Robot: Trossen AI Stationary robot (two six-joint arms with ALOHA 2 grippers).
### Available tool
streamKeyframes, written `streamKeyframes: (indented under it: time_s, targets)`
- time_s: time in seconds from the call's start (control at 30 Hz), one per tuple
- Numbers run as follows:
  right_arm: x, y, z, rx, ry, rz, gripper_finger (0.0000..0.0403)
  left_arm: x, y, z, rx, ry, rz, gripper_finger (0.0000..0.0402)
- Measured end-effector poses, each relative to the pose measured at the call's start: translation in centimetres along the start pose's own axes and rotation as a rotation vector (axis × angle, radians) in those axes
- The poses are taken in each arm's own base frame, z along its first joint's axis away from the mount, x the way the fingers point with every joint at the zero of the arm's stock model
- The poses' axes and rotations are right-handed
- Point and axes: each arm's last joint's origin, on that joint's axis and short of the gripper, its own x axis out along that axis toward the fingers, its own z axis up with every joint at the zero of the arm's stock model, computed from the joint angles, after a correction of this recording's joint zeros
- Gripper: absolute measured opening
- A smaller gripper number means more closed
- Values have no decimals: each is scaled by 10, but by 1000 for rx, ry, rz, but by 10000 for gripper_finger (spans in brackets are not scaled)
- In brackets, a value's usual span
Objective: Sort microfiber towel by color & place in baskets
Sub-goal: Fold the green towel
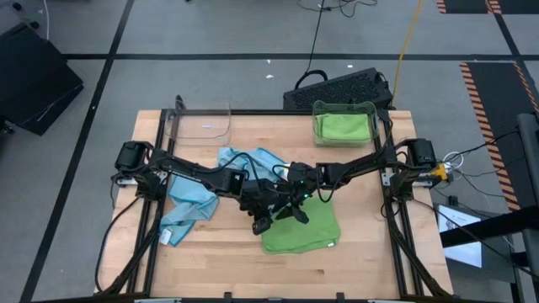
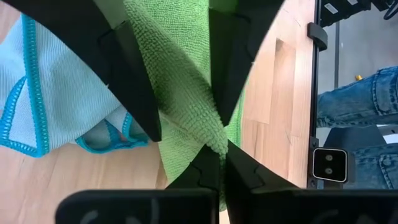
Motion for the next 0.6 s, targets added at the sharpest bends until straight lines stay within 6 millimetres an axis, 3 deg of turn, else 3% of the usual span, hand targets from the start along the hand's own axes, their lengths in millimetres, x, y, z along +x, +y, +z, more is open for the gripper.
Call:
streamKeyframes:
  time_s: [0.17, 0.43, 0.6]
  targets:
    - [1, -1, -1, -29, 4, 3, 107, 0, 0, 0, 2, -1, -1, 5]
    - [9, -6, -10, -5, 38, 65, 98, 0, 0, -1, 13, 5, -1, 8]
    - [9, -5, -8, -15, 21, 77, 33, 0, -2, -1, 16, 1, -3, 9]
